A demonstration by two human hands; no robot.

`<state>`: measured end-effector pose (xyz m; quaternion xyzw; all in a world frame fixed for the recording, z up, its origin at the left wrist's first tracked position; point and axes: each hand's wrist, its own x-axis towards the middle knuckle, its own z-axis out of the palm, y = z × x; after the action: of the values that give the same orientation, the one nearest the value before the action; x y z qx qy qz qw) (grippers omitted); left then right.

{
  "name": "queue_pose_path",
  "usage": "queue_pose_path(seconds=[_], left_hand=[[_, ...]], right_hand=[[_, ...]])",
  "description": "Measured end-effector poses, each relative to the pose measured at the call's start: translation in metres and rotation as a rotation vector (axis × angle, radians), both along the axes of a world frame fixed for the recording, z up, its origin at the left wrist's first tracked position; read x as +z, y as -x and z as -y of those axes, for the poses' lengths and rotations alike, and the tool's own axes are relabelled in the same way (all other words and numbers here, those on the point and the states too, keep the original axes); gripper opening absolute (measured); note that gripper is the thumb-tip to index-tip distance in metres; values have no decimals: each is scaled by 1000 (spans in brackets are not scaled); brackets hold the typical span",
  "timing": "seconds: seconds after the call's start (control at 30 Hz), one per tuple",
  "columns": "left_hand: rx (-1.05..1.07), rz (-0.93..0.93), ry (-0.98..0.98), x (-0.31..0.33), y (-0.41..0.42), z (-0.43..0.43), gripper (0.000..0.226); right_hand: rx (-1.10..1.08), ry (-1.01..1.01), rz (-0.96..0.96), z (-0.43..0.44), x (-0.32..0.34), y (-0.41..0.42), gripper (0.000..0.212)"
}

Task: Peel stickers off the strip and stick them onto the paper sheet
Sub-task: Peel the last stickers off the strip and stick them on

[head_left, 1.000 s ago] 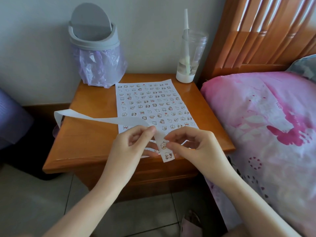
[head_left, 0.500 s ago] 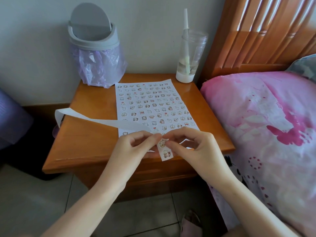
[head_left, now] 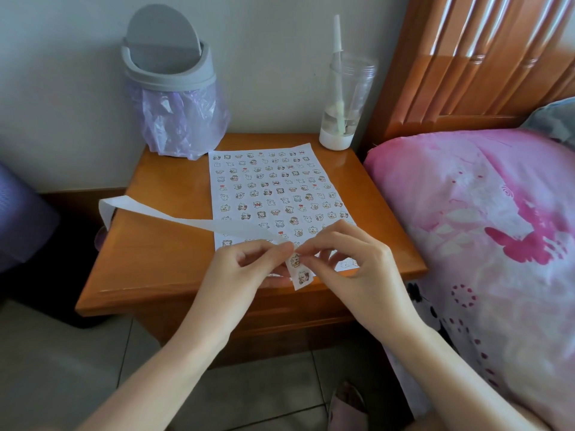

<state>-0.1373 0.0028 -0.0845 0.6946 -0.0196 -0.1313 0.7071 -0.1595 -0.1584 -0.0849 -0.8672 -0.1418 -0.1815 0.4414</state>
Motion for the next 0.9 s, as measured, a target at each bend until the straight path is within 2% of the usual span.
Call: queue_pose_path(seconds=[0.9], left_hand=[[2,13,9,1,1,0,15]], right_hand=[[-6,-43,19,-2,-3,-2,12]])
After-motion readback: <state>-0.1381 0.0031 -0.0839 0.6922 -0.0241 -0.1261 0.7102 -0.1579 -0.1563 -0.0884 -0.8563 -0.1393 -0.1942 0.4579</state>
